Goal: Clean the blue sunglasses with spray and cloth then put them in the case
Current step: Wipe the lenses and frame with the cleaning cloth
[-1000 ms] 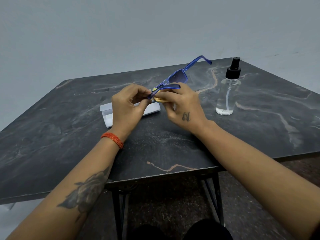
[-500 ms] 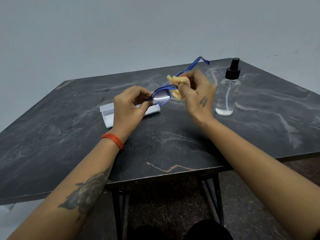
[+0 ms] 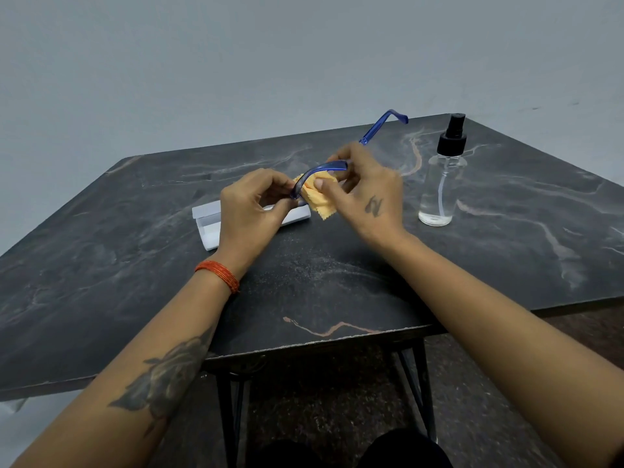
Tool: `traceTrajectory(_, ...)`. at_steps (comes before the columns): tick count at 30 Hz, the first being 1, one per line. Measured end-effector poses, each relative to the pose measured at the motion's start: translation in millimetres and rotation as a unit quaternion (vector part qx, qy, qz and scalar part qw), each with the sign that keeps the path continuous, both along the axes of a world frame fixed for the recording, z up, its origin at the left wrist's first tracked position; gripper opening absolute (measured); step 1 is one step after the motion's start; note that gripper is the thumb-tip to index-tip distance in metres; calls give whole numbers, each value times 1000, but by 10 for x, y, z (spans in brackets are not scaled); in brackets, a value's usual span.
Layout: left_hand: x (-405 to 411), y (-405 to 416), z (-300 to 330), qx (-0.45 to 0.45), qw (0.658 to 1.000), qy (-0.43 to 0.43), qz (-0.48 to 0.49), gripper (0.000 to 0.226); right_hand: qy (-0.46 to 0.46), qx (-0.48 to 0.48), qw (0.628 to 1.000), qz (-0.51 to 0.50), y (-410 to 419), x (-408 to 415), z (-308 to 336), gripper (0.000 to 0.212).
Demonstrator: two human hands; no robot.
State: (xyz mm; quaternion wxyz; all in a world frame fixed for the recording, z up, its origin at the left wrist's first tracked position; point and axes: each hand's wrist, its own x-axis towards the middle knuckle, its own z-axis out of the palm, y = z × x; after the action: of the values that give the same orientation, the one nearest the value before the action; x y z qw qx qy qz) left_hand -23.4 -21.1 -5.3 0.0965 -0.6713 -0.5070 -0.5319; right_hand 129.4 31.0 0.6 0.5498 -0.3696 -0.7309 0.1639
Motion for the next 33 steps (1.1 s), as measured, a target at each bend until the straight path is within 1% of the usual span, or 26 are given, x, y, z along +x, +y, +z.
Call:
traceTrajectory(1,2,-1,-1,0,1000,-1,-1,17,-46,65,996,-39,-19,-12,-12,18)
traceTrajectory(3,1,-2,-2,-2,1000,-8,-3,17,-99,153,981,-60,-38,-19,-19,13)
traceTrajectory(5,-3,2,-9,-6,1000,-10,-7,17,-115,201,972,-34,-43,-20,-32,16)
traceTrajectory(6,-5,4,-13,-7,1000,-16,-8,17,-119,213,970,-15,-43,-20,-42,18)
traceTrajectory(7,-8,8,-14,-7,1000,-25,-7,17,-121,221,968,2,-44,-20,-46,17)
traceTrajectory(9,-16,16,-13,-5,999,-40,-5,17,-124,215,968,30,-50,-21,-48,14)
traceTrajectory(14,-26,15,-20,-5,999,-31,-10,16,-151,191,967,72,-5,4,-43,17)
traceTrajectory(16,-29,16,-23,-11,1000,-28,-9,17,-145,189,969,67,3,12,-38,18)
traceTrajectory(20,-32,33,-28,-13,999,-35,-8,19,-115,195,974,11,-12,-15,-60,16)
traceTrajectory(22,-25,37,-30,-13,999,-36,-10,20,-119,198,973,-2,-14,-33,-72,16)
traceTrajectory(26,-20,29,-29,-10,999,-38,-10,19,-167,189,968,14,-15,-54,-70,23)
traceTrajectory(29,-15,19,-25,-2,999,-46,-14,18,-176,195,964,41,-31,-73,-82,31)
traceTrajectory(31,-7,15,-23,0,999,-43,-15,18,-160,199,965,58,-28,-69,-88,30)
traceTrajectory(33,-9,14,-21,-1,999,-46,-13,17,-126,201,968,78,-16,-55,-92,27)
